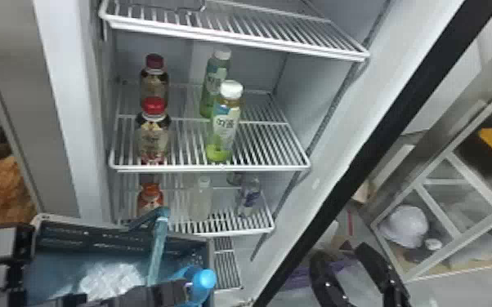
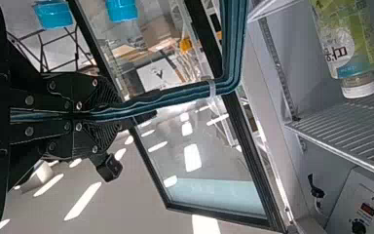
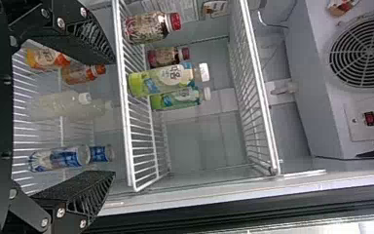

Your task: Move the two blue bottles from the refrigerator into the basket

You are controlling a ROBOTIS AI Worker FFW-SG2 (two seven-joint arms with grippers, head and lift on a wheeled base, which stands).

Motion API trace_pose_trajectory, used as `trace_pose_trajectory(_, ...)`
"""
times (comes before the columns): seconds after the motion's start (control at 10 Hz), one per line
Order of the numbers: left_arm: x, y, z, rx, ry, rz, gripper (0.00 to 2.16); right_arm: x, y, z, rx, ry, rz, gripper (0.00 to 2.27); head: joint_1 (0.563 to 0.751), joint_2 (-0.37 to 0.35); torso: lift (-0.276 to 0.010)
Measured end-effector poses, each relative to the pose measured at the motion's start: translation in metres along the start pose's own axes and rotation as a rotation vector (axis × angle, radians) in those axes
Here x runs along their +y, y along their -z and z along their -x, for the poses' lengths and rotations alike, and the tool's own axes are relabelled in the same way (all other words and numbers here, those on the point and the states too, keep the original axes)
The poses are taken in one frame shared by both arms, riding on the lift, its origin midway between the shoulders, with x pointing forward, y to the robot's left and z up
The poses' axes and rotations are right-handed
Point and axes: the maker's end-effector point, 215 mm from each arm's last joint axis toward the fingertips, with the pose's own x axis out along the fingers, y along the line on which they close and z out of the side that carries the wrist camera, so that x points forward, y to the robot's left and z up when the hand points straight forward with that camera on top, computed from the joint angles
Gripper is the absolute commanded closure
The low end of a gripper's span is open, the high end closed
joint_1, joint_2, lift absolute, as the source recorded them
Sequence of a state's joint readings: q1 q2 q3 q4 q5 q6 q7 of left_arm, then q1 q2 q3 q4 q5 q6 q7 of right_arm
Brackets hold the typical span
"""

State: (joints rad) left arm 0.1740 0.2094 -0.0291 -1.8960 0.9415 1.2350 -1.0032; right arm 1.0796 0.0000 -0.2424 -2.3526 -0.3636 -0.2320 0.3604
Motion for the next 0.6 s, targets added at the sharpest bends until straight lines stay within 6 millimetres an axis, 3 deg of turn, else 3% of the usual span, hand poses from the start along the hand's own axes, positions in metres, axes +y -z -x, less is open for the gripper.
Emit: trace_pose_trajectory(0.6, -0.0002, -0.0001, -0.0008, 0.0, 0.001, 0.0, 1.17, -0.0005, 0.0002, -0.0003, -0.001, 0.001, -0.001, 0.22, 0.695, -0.35, 0.0)
